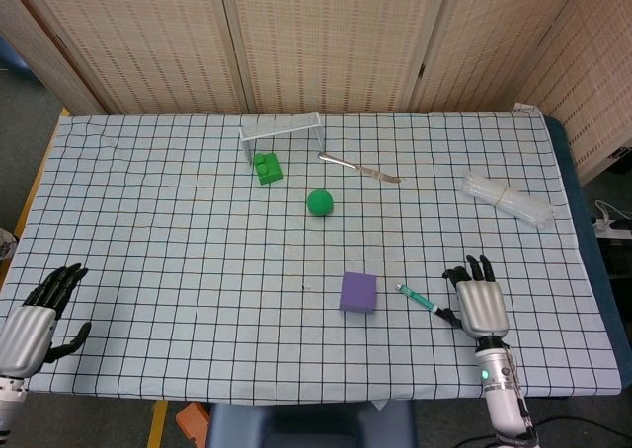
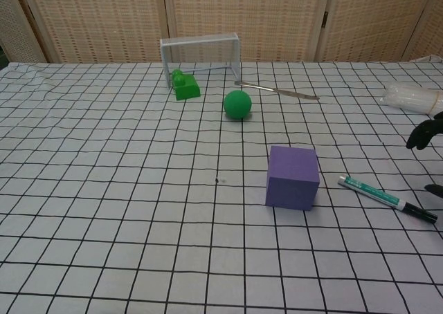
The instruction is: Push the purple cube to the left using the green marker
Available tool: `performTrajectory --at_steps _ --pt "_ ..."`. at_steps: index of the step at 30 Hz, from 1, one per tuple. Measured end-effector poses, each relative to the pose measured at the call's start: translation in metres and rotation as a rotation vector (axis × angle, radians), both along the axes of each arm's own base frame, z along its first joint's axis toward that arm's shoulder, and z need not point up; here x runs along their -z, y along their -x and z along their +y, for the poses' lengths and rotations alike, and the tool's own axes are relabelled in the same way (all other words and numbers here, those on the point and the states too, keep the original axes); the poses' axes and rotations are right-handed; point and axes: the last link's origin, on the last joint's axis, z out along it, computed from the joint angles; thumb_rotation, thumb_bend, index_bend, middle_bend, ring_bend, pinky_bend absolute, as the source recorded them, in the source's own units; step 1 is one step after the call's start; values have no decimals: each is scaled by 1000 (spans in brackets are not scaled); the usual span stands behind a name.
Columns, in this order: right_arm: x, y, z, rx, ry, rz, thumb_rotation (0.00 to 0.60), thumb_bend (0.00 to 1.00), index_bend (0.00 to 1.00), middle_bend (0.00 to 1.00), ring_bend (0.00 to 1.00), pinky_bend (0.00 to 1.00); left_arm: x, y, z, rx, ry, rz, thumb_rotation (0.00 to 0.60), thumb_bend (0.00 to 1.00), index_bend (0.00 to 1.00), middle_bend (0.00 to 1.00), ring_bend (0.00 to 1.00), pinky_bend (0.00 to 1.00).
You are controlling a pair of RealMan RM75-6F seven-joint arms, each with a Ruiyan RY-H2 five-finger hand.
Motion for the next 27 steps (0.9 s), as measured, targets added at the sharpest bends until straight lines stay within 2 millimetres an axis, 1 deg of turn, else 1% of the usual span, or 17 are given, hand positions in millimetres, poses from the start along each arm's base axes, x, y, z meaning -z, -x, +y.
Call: performTrajectory --at_steps 4,10,14,27 --pt "21 -8 -6 36 -18 40 600 144 379 349 95 0 -3 1 0 5 14 -23 600 395 0 0 0 187" --pt "40 -19 -7 45 -20 73 600 144 425 384 118 0 -8 3 -1 12 26 -55 600 396 0 0 0 187" --pt "47 -21 -6 53 -15 89 600 144 436 403 138 0 -12 4 -2 16 32 -68 600 396 0 0 0 188" --pt "61 -27 -14 80 -16 131 600 144 436 404 140 0 -17 6 -4 20 41 -85 600 395 0 0 0 189"
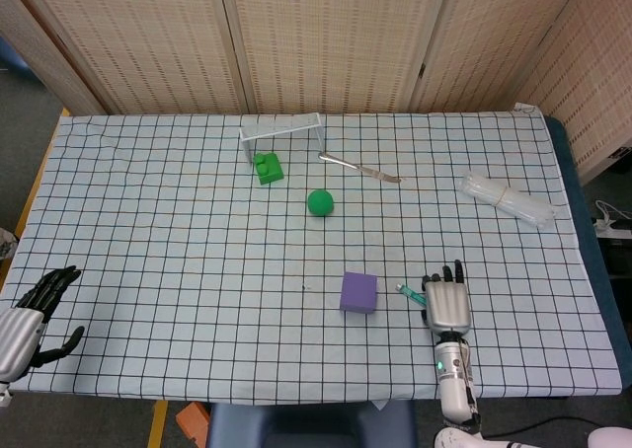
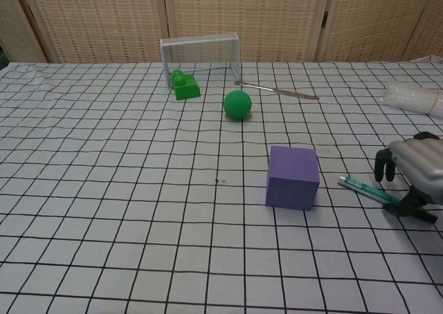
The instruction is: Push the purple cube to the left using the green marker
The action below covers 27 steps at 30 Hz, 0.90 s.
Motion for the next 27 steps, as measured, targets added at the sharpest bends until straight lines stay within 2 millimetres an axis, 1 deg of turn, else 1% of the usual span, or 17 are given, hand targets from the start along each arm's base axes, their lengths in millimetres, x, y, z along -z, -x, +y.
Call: performTrajectory --at_steps 7,13,20,23,27 --pt "4 -4 -10 -4 5 27 600 144 436 404 142 0 0 0 1 -4 -1 1 600 395 0 0 0 190" --pt "6 -5 -14 2 -5 41 600 146 436 404 148 0 1 1 2 -6 1 4 600 395 0 0 0 190" --pt "12 -7 -16 14 -51 36 600 177 436 407 174 2 2 2 4 -14 10 9 600 397 0 0 0 190" --pt "15 -12 -18 9 -70 29 600 198 454 422 197 6 2 2 5 -16 11 10 600 395 0 0 0 190" --pt "15 -15 -17 -2 -74 28 600 215 465 430 203 7 2 2 5 -15 11 8 600 395 0 0 0 190"
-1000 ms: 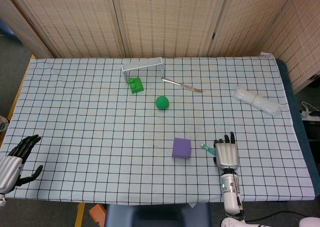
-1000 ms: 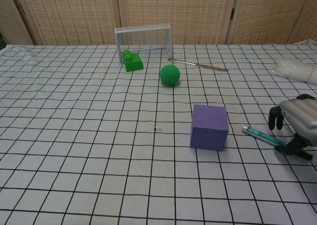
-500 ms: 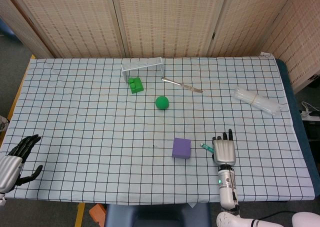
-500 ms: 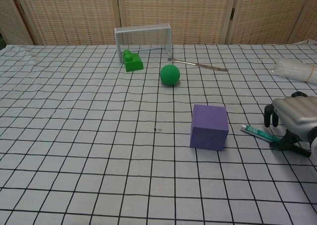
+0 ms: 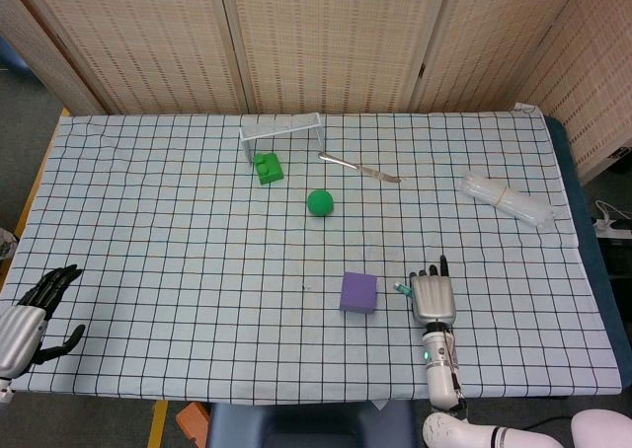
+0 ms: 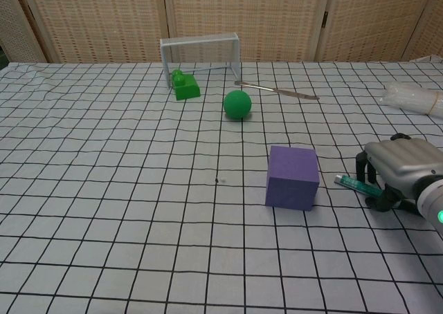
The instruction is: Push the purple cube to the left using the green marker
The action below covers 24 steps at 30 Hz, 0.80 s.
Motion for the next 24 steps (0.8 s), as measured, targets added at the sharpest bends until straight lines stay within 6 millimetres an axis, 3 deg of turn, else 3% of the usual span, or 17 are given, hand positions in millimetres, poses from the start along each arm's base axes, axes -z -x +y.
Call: performTrajectory --at_steps 24 --pt "0 -15 16 -37 -38 78 600 231 513 464 230 7 -3 0 -3 9 6 -14 600 396 0 0 1 190"
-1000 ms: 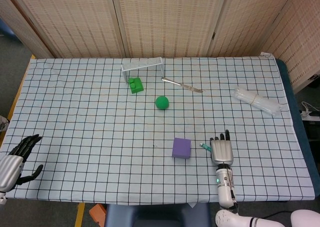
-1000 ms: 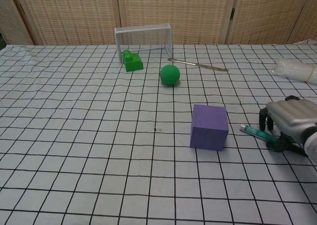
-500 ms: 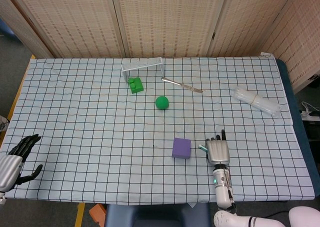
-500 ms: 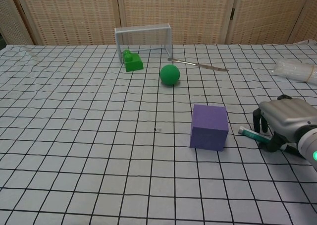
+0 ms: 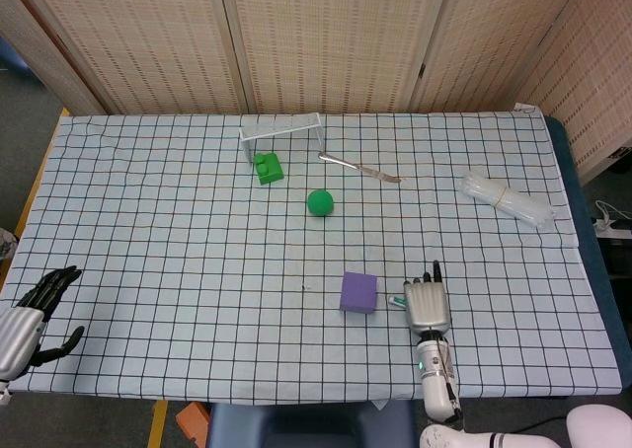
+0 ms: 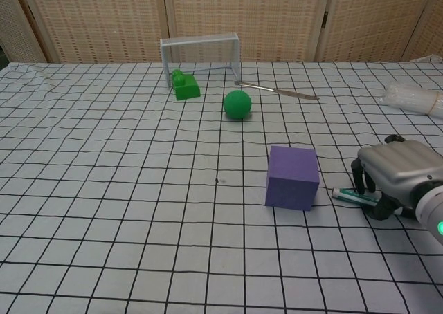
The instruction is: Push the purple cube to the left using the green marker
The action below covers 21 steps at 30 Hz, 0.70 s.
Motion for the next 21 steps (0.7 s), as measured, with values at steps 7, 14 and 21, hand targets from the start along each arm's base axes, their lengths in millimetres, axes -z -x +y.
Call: performTrajectory --at_steps 7,14,21 --pt "7 -3 4 -3 -27 24 600 231 515 466 239 8 -1 0 0 2 2 -3 600 396 0 0 1 191" --pt "7 -7 7 -27 -24 24 600 248 569 524 319 48 -1 0 0 3 3 -7 600 396 0 0 1 191" --pt "6 -8 10 -38 -24 33 600 268 587 537 330 59 -2 -1 -1 8 6 -7 600 393 0 0 1 191"
